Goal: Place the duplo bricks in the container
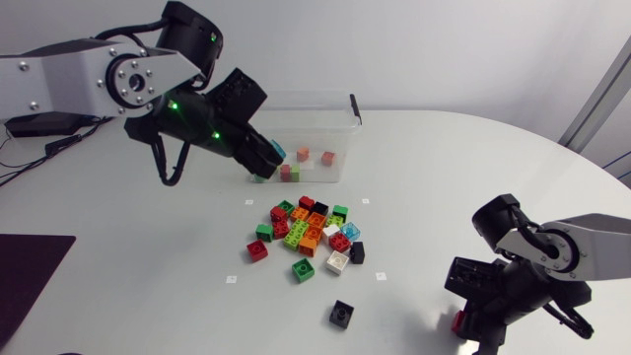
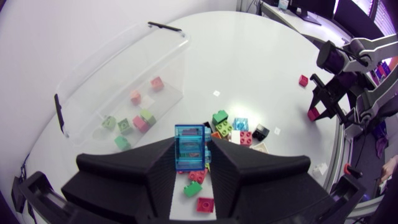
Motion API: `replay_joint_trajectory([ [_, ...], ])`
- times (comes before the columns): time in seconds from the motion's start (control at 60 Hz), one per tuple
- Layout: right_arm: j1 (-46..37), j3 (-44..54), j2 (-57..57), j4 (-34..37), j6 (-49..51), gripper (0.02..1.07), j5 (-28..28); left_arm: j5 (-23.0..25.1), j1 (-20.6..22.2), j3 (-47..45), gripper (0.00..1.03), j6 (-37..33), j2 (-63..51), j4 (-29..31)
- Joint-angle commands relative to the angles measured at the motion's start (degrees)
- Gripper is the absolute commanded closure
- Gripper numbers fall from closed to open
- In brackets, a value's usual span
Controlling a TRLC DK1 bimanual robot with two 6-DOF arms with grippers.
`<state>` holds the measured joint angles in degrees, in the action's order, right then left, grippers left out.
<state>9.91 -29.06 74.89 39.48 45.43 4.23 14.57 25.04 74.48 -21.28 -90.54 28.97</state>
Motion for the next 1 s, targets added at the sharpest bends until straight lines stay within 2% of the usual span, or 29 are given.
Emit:
replay_joint_trajectory([
  [0.0, -0.42, -3.28, -1.5, 1.47, -0.08, 0.78, -0.19, 0.46, -0.69, 3.48, 0.84, 3.26, -2.71, -1.37],
  [0.25, -0.24, -14.97, -1.68, 5.25, -4.3, 0.78, 3.68, 0.46, -2.54, 12.62, 0.84, 7.83, -10.44, -4.89],
  [0.483, 1.07, -24.55, 1.48, 5.34, -10.1, 0.78, 7.28, 0.2, -5.0, 23.17, 0.84, 10.73, -18.53, -5.42],
  [0.567, 2.13, -27.54, 3.07, 4.37, -12.38, 0.78, 7.9, -1.47, -5.7, 26.95, 0.81, 11.7, -21.25, -5.42],
  [0.717, 4.24, -31.94, 5.79, 2.88, -15.28, 0.78, 8.34, -2.88, -6.84, 30.73, 0.65, 13.02, -24.24, -5.42],
  [0.9, 6.52, -36.42, 9.13, 0.42, -18.27, 0.78, 8.78, -3.58, -7.55, 32.22, 0.2, 13.28, -26.44, -5.42],
  [0.983, 6.87, -39.32, 10.8, -0.46, -19.68, 0.78, 9.22, -3.76, -7.72, 31.43, 0.11, 13.19, -25.91, -4.8],
])
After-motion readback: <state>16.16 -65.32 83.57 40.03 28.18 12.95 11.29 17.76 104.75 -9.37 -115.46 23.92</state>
